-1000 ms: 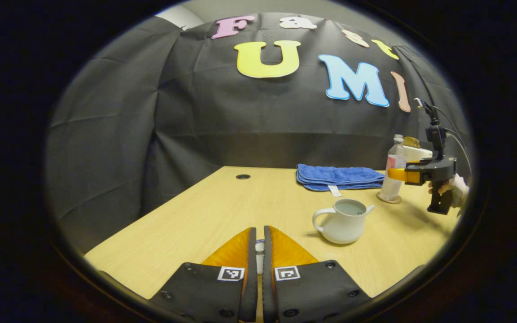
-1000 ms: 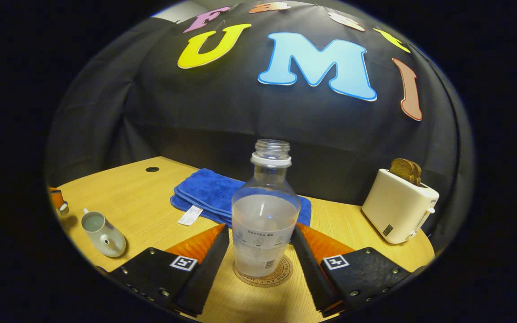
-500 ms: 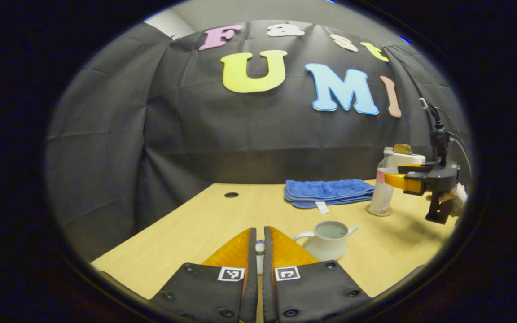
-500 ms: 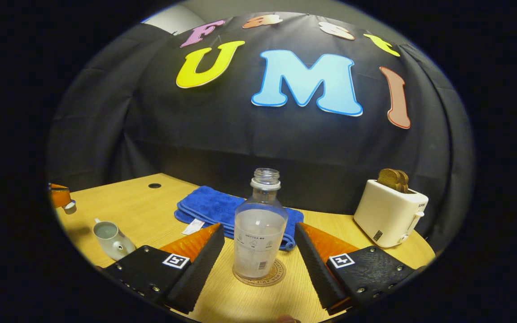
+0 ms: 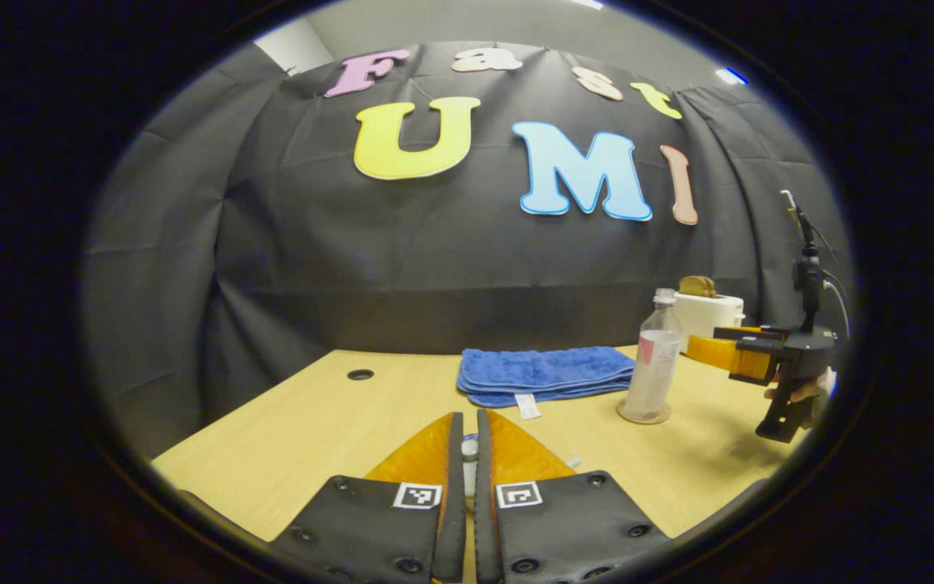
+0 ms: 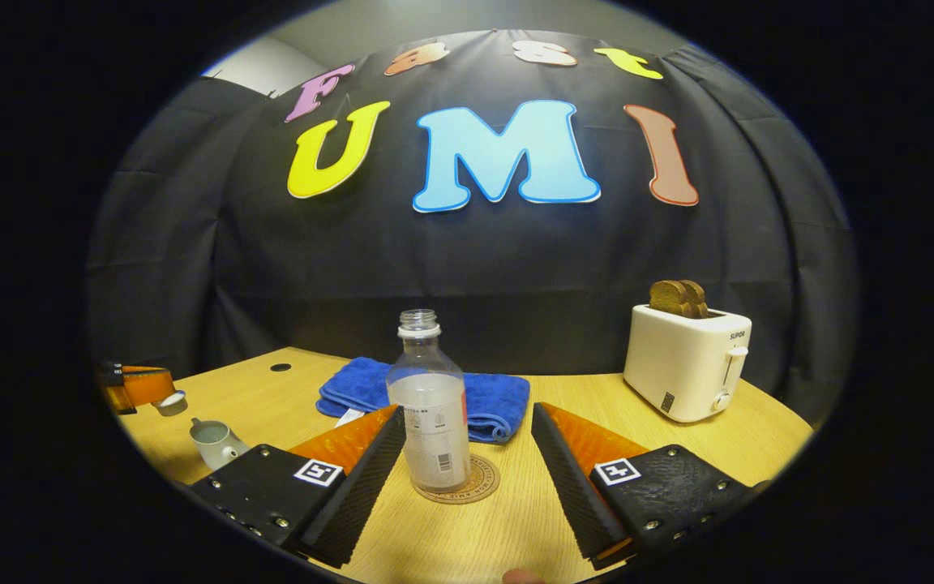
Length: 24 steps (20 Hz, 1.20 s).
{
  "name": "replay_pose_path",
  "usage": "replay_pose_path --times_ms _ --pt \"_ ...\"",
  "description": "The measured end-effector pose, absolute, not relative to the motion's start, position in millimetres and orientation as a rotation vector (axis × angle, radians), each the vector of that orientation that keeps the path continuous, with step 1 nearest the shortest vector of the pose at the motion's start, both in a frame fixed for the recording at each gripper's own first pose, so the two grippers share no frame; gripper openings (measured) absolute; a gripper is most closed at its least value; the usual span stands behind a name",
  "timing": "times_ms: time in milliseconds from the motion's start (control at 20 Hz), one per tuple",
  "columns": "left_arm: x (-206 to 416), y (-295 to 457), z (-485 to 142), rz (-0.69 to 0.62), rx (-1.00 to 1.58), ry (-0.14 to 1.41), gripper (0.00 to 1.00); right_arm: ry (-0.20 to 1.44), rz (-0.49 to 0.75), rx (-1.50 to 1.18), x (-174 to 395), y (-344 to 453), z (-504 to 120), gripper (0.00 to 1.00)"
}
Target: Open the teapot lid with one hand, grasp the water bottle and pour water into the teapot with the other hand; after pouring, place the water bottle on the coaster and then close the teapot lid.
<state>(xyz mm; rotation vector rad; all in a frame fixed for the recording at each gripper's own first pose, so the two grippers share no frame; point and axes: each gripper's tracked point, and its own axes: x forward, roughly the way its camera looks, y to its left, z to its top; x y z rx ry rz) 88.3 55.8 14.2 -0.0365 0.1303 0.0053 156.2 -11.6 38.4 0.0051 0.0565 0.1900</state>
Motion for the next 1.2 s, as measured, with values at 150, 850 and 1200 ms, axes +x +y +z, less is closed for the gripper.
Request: replay_pose_path --times_ms 150,850,1200 --pt "97.1 45.6 6.5 -0.015 -0.044 0.152 0.12 0.039 0.182 0.022 156.9 -18.8 36.7 0.97" --pt "115.3 28.2 -16.1 -0.04 -0.072 0.198 0.12 0.048 0.182 0.046 157.0 -24.7 21.3 0.97" --pt "115.7 28.4 -20.0 -0.036 -0.087 0.196 0.12 0.055 0.184 0.052 156.6 -25.7 16.3 0.97"
